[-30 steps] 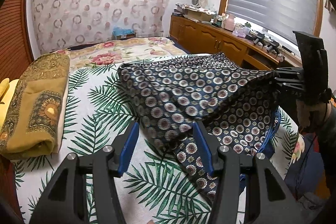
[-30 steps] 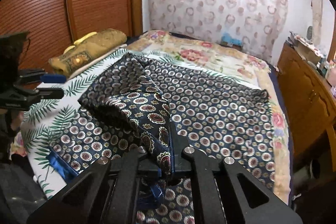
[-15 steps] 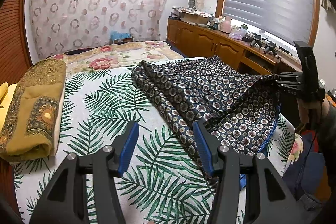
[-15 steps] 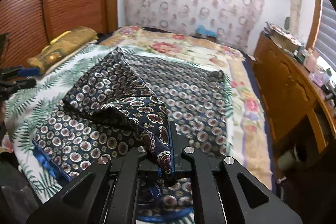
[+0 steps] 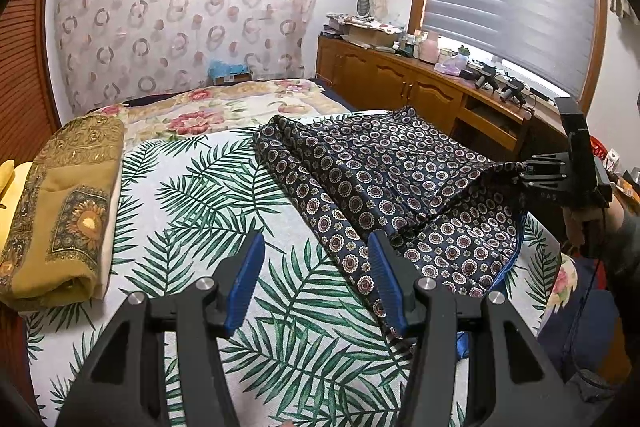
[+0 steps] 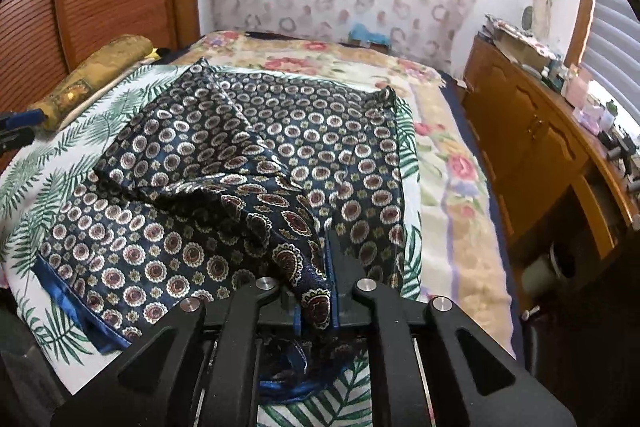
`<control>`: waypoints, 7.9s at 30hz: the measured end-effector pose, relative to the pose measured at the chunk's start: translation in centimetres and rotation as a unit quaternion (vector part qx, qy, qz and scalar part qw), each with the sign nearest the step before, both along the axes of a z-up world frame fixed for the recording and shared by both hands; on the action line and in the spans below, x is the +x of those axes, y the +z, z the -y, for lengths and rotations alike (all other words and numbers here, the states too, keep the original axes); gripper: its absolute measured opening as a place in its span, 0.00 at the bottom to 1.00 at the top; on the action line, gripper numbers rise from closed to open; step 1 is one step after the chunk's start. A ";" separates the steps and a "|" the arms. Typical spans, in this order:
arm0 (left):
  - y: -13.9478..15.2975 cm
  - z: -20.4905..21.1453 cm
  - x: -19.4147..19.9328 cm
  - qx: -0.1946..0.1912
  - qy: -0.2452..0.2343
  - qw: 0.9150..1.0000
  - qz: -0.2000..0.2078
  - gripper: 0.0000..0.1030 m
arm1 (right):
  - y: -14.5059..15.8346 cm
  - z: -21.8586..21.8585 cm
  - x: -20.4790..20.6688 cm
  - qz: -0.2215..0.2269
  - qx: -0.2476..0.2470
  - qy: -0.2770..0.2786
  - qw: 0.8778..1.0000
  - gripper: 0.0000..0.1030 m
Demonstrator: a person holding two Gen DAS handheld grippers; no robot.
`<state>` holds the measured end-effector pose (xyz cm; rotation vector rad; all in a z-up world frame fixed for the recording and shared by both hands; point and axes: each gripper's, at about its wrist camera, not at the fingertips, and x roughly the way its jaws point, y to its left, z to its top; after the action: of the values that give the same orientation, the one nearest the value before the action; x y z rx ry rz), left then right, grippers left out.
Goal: Fold small clothes
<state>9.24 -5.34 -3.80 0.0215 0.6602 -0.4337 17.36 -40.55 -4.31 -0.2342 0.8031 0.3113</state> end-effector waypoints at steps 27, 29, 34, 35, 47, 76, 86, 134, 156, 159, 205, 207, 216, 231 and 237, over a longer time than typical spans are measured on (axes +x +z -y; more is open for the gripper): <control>-0.8 -0.2 -0.3 -0.003 0.005 1.000 -0.004 0.51 | -0.2 -11.5 0.6 -0.006 0.020 0.121 0.992 0.51; -0.8 -0.3 -0.4 -0.004 0.005 1.000 -0.004 0.51 | -1.0 -13.0 0.9 -0.016 0.014 0.137 0.990 0.51; -0.9 -0.5 -0.5 -0.006 0.006 1.000 -0.005 0.51 | -2.3 -15.9 1.2 -0.032 -0.004 0.165 0.986 0.51; -0.8 -0.5 -0.5 -0.007 0.006 1.000 -0.005 0.51 | -2.6 -16.4 1.2 -0.034 -0.010 0.168 0.985 0.51; -0.9 -0.7 -0.4 -0.007 0.006 1.000 -0.007 0.51 | -4.2 -17.6 3.3 -0.057 -0.037 0.180 0.981 0.51; -2.8 2.2 8.1 0.019 -0.027 0.998 -0.059 0.51 | 3.9 -5.4 13.7 0.036 0.027 0.063 0.997 0.04; -4.5 4.9 12.2 0.040 -0.045 0.994 -0.087 0.51 | 1.4 -3.1 19.5 -0.002 0.033 0.046 0.998 0.04; -4.6 6.4 4.2 0.058 -0.062 0.993 -0.086 0.51 | -0.7 0.5 1.9 -0.021 0.009 -0.019 1.000 0.37; -4.4 6.0 1.2 0.052 -0.062 0.993 -0.091 0.51 | -1.1 2.3 -1.3 0.015 0.006 -0.051 0.999 0.01; -4.8 5.8 1.3 0.048 -0.060 0.992 -0.097 0.51 | -1.1 2.1 -1.2 0.016 0.008 -0.055 0.998 0.01; 2.9 7.8 2.2 -0.062 -0.123 0.990 -0.037 0.00 | -2.7 -5.5 -9.0 -0.001 0.003 0.082 0.997 0.60; 3.0 7.8 2.5 -0.066 -0.119 0.990 -0.035 0.00 | -3.2 -5.9 -8.9 -0.005 -0.007 0.087 0.996 0.61; 3.2 6.9 2.9 -0.063 -0.094 0.993 -0.021 0.00 | -3.9 -5.3 -5.9 0.015 -0.041 0.068 0.997 0.60; 3.9 5.9 5.2 -0.064 -0.068 0.996 -0.015 0.00 | -0.7 -2.7 -3.2 0.077 -0.050 0.021 0.996 0.04; 3.9 5.2 9.5 -0.043 -0.045 0.998 -0.013 0.00 | 2.8 -2.8 1.3 0.110 -0.021 0.019 0.994 0.03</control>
<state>18.69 -10.56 0.10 -0.0361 0.6677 -0.5504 18.66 -37.79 -1.46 -0.3176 0.5886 0.2998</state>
